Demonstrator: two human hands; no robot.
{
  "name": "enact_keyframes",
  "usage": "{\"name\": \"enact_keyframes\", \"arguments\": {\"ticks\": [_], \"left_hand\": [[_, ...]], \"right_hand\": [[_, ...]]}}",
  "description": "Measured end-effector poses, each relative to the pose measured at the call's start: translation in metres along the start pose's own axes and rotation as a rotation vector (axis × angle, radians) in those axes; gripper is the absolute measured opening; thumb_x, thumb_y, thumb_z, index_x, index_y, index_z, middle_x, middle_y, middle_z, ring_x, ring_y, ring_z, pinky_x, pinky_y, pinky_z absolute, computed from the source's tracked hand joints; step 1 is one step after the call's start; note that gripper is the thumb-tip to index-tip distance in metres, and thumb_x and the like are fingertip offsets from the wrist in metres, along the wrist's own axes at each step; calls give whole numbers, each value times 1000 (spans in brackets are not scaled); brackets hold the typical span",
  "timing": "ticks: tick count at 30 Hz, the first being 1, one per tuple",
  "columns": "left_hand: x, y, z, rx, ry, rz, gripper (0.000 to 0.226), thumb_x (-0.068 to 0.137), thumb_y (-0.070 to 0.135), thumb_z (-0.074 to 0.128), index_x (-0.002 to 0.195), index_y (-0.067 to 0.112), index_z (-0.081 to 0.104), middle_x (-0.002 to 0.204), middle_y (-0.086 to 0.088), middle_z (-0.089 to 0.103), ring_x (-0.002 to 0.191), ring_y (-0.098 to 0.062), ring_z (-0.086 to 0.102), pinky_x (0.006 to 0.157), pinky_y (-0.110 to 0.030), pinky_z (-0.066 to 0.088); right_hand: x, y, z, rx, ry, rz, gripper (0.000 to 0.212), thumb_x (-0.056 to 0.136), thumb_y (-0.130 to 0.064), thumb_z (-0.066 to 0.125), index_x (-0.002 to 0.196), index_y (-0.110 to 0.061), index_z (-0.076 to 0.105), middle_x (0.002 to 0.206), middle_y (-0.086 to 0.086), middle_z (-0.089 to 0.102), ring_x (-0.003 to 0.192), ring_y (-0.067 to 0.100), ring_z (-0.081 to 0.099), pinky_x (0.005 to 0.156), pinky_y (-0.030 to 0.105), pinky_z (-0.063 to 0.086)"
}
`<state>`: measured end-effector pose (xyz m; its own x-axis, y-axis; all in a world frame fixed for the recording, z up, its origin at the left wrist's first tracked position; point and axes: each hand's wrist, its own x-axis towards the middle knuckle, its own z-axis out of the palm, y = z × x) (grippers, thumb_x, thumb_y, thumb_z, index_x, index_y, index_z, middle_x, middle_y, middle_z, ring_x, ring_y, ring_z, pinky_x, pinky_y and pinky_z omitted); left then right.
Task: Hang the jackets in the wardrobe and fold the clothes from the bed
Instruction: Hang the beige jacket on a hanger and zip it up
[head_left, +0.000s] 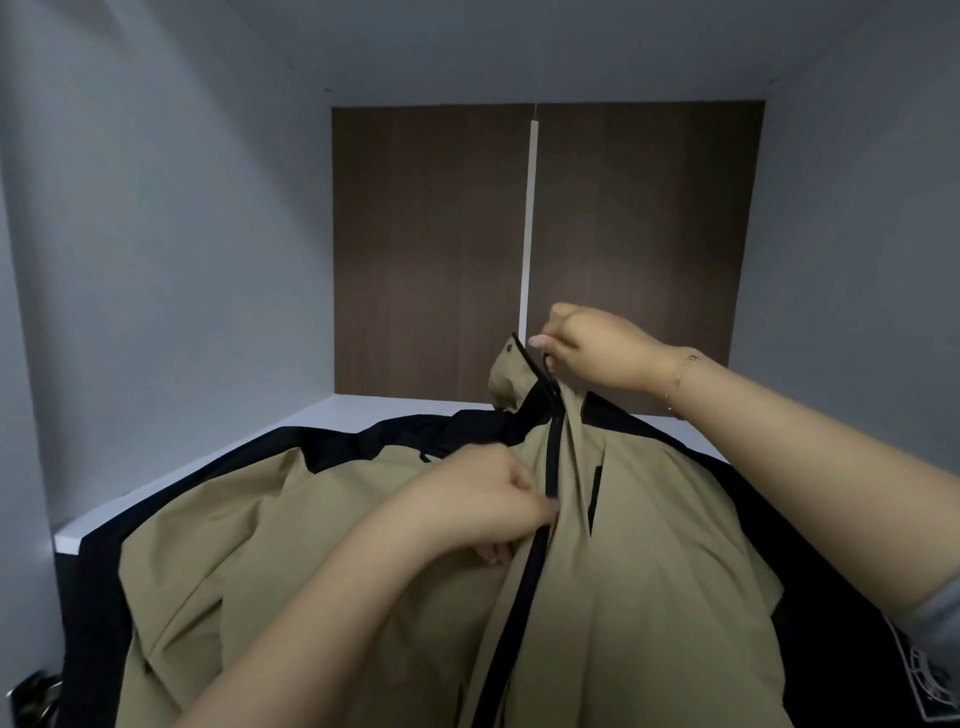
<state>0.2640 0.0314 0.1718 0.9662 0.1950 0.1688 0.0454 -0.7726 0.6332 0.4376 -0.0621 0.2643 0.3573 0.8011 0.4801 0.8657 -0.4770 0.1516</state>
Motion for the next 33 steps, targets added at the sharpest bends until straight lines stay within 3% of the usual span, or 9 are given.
{"name": "enact_keyframes", "arguments": {"ticks": [4,8,13,16,19,22,25,28,33], "left_hand": [[43,6,2,62,237,-64,38,92,50,49,67,21,49,76,-2,62,77,-26,65,72,-31,54],[61,-1,21,-23,243,-4,30,95,26,46,67,14,48,62,1,47,62,-16,45,57,-28,34],[55,-12,25,-58,304,28,35,92,23,50,61,18,33,54,4,30,51,-13,30,53,-27,28],[49,-26,27,-154,229,-22,35,93,24,51,60,17,41,47,7,35,44,-11,38,42,-20,33],[46,-37,35,-250,202,-53,45,94,26,54,51,19,41,48,4,41,44,-12,43,41,-17,33],[48,-40,35,-286,204,-72,46,93,28,55,50,20,40,47,4,42,40,-11,42,38,-14,30],[49,-39,35,-320,196,-99,44,92,29,55,50,21,42,44,6,45,34,-9,42,36,-12,26],[46,-38,36,-342,207,-96,45,92,29,54,49,22,40,45,7,45,35,-10,43,36,-13,27],[40,-35,36,-384,220,-56,39,95,28,53,58,18,45,47,6,44,39,-8,42,38,-15,30]], "right_hand": [[-3,0,15,196,-178,72,41,104,-39,40,80,-15,63,92,8,64,86,25,60,79,36,45],[1,10,34,44,-141,61,35,104,-32,42,73,-18,52,95,-1,53,93,25,57,80,34,43],[8,8,43,-120,-79,-102,27,103,-28,43,85,-15,58,93,-4,42,93,25,58,74,30,36],[11,11,51,162,-173,-111,39,105,-34,40,80,-12,62,92,-2,47,89,19,56,82,32,42],[11,30,53,554,-288,72,40,99,-47,46,83,-12,58,91,-2,53,82,9,52,79,23,43],[13,65,62,384,-265,332,47,96,-54,49,103,-8,54,106,6,54,94,17,54,79,29,43],[10,83,81,278,-472,594,71,88,-63,53,133,-8,49,134,8,52,119,27,54,90,36,49],[8,83,95,252,-634,570,56,89,-58,52,118,-11,58,110,0,63,93,18,62,74,28,48],[8,76,100,390,-380,609,29,86,-38,68,81,-9,62,88,6,66,73,18,58,61,26,42]]}}
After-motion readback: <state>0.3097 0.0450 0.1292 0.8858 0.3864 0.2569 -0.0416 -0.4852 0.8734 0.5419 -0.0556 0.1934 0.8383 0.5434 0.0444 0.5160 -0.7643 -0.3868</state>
